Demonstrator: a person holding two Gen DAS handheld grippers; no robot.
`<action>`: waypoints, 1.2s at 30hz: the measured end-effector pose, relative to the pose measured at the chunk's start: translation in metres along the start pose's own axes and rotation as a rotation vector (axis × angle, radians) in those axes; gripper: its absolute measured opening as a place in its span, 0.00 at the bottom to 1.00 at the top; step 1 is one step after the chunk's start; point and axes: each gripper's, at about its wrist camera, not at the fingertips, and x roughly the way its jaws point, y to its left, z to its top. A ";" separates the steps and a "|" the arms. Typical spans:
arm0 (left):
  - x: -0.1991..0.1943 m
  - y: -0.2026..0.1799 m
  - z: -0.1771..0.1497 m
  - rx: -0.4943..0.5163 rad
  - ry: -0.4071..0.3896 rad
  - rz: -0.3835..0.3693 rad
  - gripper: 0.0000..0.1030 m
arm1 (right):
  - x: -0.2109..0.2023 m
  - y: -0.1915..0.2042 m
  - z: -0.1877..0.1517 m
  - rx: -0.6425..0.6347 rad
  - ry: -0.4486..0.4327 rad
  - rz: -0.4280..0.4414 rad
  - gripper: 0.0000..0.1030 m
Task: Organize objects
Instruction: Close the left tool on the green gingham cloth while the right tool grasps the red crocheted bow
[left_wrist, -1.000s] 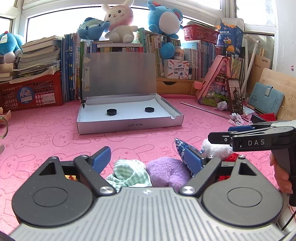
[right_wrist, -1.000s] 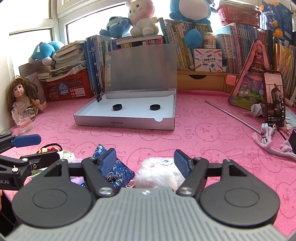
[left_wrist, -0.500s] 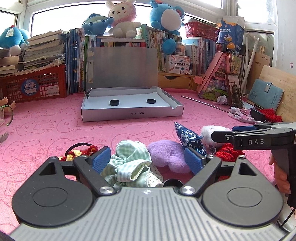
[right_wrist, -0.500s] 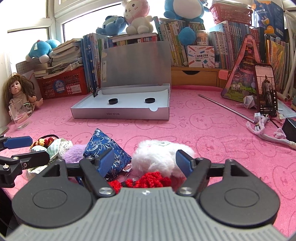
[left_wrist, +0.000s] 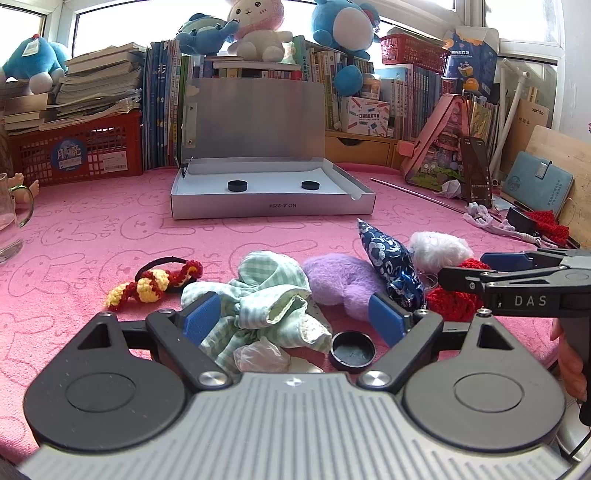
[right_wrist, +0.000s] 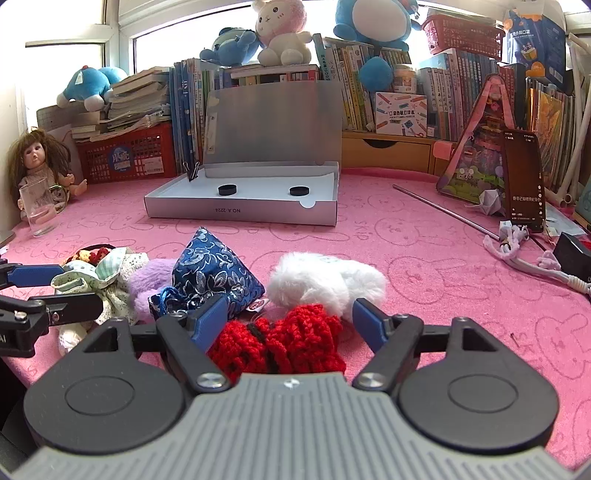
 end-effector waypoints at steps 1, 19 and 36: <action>0.000 0.001 0.000 0.001 -0.004 0.007 0.87 | -0.001 0.000 -0.001 0.001 -0.004 -0.002 0.83; 0.017 0.014 -0.001 -0.032 0.004 0.061 0.92 | 0.005 0.017 -0.018 -0.107 -0.006 -0.008 0.94; 0.043 0.023 -0.004 -0.104 0.070 0.058 0.92 | 0.015 0.018 -0.024 -0.097 0.026 -0.003 0.95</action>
